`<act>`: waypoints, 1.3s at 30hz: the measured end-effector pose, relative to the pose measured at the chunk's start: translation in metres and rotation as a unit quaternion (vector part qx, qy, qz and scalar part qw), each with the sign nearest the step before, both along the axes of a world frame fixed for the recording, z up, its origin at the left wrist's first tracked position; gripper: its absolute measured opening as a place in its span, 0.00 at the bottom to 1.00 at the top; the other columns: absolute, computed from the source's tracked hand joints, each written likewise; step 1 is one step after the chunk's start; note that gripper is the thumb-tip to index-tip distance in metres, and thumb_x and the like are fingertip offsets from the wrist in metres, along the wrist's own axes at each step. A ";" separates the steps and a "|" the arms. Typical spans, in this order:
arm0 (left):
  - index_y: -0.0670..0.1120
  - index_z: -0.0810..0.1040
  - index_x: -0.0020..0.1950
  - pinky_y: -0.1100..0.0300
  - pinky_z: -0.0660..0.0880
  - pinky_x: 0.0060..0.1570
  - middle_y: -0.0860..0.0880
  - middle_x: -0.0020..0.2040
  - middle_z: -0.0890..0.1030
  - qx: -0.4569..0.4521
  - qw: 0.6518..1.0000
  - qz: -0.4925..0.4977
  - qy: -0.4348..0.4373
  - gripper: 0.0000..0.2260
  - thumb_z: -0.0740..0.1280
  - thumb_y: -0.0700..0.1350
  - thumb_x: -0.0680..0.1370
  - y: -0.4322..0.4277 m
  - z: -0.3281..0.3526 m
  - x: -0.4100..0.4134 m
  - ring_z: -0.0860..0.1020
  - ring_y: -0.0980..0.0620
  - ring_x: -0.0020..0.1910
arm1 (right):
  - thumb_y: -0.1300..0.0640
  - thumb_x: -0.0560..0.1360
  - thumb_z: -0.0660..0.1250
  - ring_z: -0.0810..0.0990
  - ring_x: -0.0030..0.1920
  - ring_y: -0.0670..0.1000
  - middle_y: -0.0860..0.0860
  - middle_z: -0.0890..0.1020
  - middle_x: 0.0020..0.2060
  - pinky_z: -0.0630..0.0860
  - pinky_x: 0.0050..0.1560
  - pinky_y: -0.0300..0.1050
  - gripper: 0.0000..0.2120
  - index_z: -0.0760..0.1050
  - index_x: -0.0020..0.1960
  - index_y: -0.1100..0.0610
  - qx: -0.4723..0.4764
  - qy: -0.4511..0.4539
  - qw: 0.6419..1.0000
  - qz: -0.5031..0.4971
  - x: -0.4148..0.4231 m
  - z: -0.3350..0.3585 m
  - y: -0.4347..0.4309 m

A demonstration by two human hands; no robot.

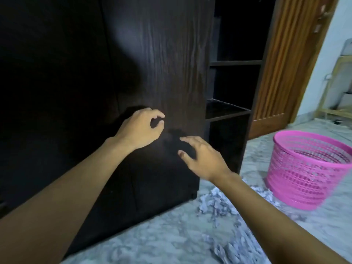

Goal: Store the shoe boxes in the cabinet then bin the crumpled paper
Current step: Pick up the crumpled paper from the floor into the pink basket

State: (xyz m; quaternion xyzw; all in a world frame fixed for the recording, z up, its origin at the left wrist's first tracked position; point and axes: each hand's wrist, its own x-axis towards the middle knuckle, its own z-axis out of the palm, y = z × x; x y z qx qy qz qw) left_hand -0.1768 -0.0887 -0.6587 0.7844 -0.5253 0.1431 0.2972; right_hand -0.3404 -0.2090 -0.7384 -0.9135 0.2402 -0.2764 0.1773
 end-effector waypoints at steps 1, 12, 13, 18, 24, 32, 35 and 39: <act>0.54 0.79 0.61 0.51 0.76 0.57 0.54 0.58 0.79 0.017 0.999 -0.020 0.029 0.12 0.64 0.52 0.79 -0.014 -0.013 -0.011 0.77 0.53 0.58 | 0.41 0.79 0.62 0.72 0.67 0.46 0.42 0.70 0.70 0.72 0.65 0.48 0.22 0.68 0.72 0.43 0.014 0.008 1.000 -0.018 -0.017 -0.016 -0.008; 0.49 0.83 0.55 0.65 0.71 0.46 0.52 0.48 0.81 0.204 0.945 -0.121 0.227 0.09 0.66 0.48 0.79 -0.155 -0.134 -0.130 0.77 0.56 0.49 | 0.45 0.80 0.61 0.72 0.68 0.54 0.52 0.71 0.70 0.71 0.64 0.52 0.22 0.69 0.72 0.51 0.224 0.034 0.963 -0.150 -0.129 -0.144 -0.089; 0.49 0.82 0.56 0.65 0.70 0.47 0.51 0.49 0.80 0.219 0.938 -0.121 0.239 0.09 0.66 0.47 0.79 -0.163 -0.146 -0.137 0.77 0.55 0.49 | 0.45 0.80 0.61 0.72 0.68 0.55 0.52 0.71 0.70 0.71 0.63 0.52 0.22 0.69 0.72 0.51 0.234 0.044 0.958 -0.159 -0.136 -0.160 -0.090; 0.48 0.78 0.62 0.60 0.72 0.49 0.45 0.56 0.79 0.243 0.914 -0.110 0.307 0.12 0.66 0.48 0.79 -0.181 -0.237 -0.160 0.79 0.47 0.53 | 0.46 0.80 0.60 0.70 0.69 0.55 0.53 0.72 0.69 0.71 0.65 0.54 0.22 0.69 0.72 0.51 0.249 0.105 0.942 -0.198 -0.161 -0.246 -0.090; 0.54 0.57 0.78 0.49 0.60 0.72 0.42 0.77 0.58 0.341 0.909 -0.053 0.236 0.33 0.63 0.62 0.76 -0.146 -0.381 -0.177 0.56 0.42 0.76 | 0.45 0.77 0.62 0.69 0.70 0.56 0.55 0.72 0.70 0.67 0.69 0.54 0.23 0.72 0.70 0.51 0.215 0.099 0.913 -0.332 -0.214 -0.330 -0.044; 0.66 0.39 0.76 0.39 0.42 0.74 0.45 0.78 0.33 0.411 0.887 -0.084 0.192 0.51 0.58 0.81 0.60 -0.113 -0.478 -0.195 0.34 0.43 0.77 | 0.27 0.71 0.60 0.35 0.79 0.58 0.57 0.42 0.80 0.41 0.74 0.67 0.45 0.49 0.80 0.46 0.241 0.222 0.860 -0.391 -0.257 -0.384 -0.016; 0.65 0.39 0.76 0.40 0.43 0.74 0.46 0.79 0.36 0.379 0.906 -0.118 0.145 0.51 0.54 0.83 0.60 -0.108 -0.493 -0.202 0.36 0.44 0.78 | 0.24 0.67 0.59 0.34 0.78 0.60 0.57 0.39 0.79 0.43 0.74 0.71 0.47 0.48 0.79 0.42 0.227 0.231 0.865 -0.383 -0.254 -0.396 -0.016; 0.62 0.49 0.77 0.40 0.47 0.75 0.43 0.80 0.46 0.325 0.930 -0.145 0.090 0.40 0.54 0.76 0.70 -0.107 -0.509 -0.213 0.41 0.43 0.78 | 0.23 0.66 0.52 0.40 0.78 0.64 0.60 0.43 0.79 0.48 0.72 0.71 0.43 0.54 0.77 0.39 0.174 0.227 0.883 -0.373 -0.236 -0.409 -0.018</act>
